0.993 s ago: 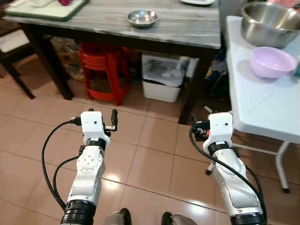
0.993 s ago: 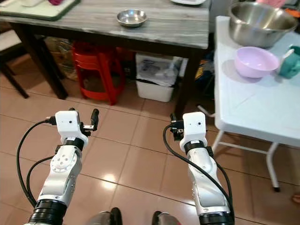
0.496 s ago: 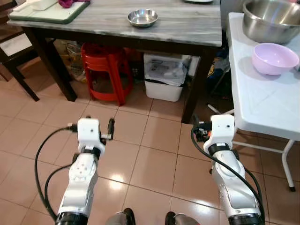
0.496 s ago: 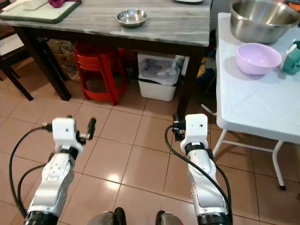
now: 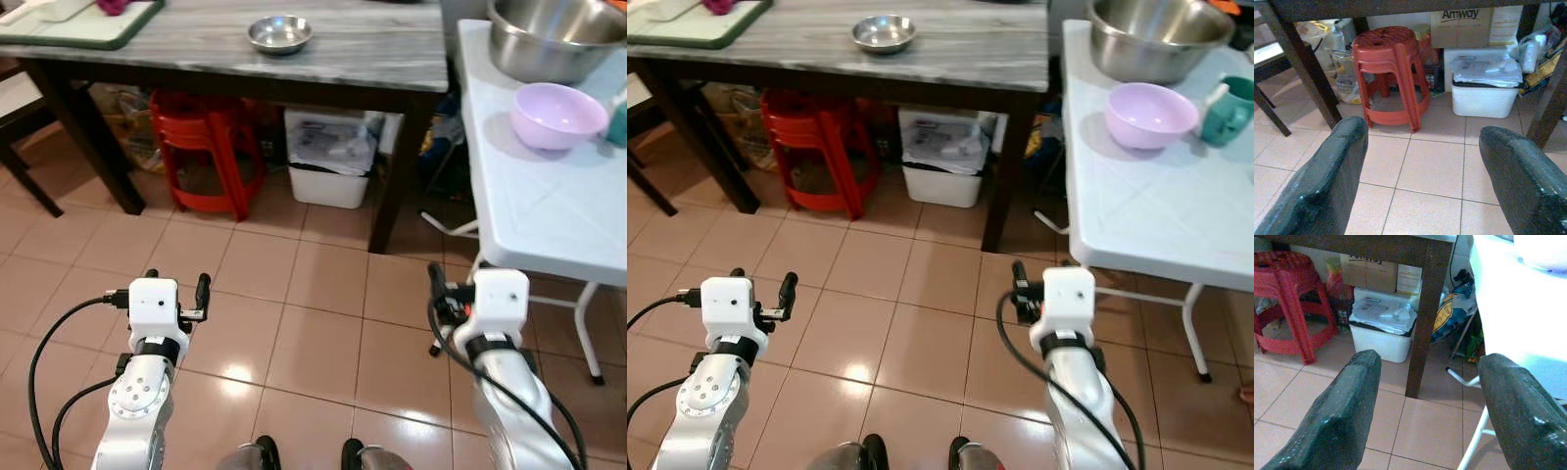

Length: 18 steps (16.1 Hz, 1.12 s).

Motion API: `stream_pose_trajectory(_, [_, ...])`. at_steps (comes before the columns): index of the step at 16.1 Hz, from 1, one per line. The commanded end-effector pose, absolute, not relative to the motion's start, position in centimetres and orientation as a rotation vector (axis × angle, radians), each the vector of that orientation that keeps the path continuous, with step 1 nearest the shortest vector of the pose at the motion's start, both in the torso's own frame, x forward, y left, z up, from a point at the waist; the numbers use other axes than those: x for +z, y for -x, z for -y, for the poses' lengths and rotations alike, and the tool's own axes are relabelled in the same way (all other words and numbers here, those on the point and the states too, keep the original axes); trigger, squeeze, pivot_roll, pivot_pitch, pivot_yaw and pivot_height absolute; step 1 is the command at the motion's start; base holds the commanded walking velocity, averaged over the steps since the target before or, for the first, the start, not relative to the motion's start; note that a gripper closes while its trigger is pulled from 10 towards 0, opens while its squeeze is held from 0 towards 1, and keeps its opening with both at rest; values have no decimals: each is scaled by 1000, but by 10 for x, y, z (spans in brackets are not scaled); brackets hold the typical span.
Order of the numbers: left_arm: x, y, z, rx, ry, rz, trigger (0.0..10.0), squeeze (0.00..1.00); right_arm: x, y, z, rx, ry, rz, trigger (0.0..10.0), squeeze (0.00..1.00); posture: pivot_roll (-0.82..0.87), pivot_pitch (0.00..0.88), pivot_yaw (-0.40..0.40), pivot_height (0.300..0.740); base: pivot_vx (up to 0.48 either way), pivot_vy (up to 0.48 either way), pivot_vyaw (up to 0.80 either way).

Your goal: Setting the table

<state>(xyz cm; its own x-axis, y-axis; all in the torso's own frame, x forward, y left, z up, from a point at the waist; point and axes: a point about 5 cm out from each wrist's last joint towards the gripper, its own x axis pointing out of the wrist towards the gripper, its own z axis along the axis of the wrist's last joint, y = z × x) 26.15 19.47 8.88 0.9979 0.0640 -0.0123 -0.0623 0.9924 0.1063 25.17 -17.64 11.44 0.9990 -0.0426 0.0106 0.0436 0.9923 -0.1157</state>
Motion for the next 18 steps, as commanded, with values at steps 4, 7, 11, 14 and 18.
stream_pose_trajectory(4, [93, -264, -190, 36, -107, -13, 10000, 0, 117, -245, 177, -39, 150, 3, 10000, 0, -125, 184, 20, 740, 0, 0, 0])
stream_pose_trajectory(7, [101, -271, -180, -1, -89, 16, 10000, 0, 124, -255, 177, -29, 159, 19, 10000, 0, -125, 175, 13, 740, 0, 0, -498])
stream_pose_trajectory(11, [105, -273, -174, -15, -67, 28, 10000, 0, 130, -261, 176, -20, 166, 32, 10000, 0, -129, 183, 2, 740, 0, 0, -788])
stream_pose_trajectory(14, [109, -275, -168, -53, -18, 36, 10000, 0, 133, -264, 173, -7, 173, 44, 10000, 0, -133, 186, -2, 740, 0, 0, -500])
stream_pose_trajectory(18, [109, -277, -169, -49, -17, 35, 10000, 0, 132, -264, 173, -7, 174, 42, 10000, 0, -141, 189, 0, 740, 0, -121, 0])
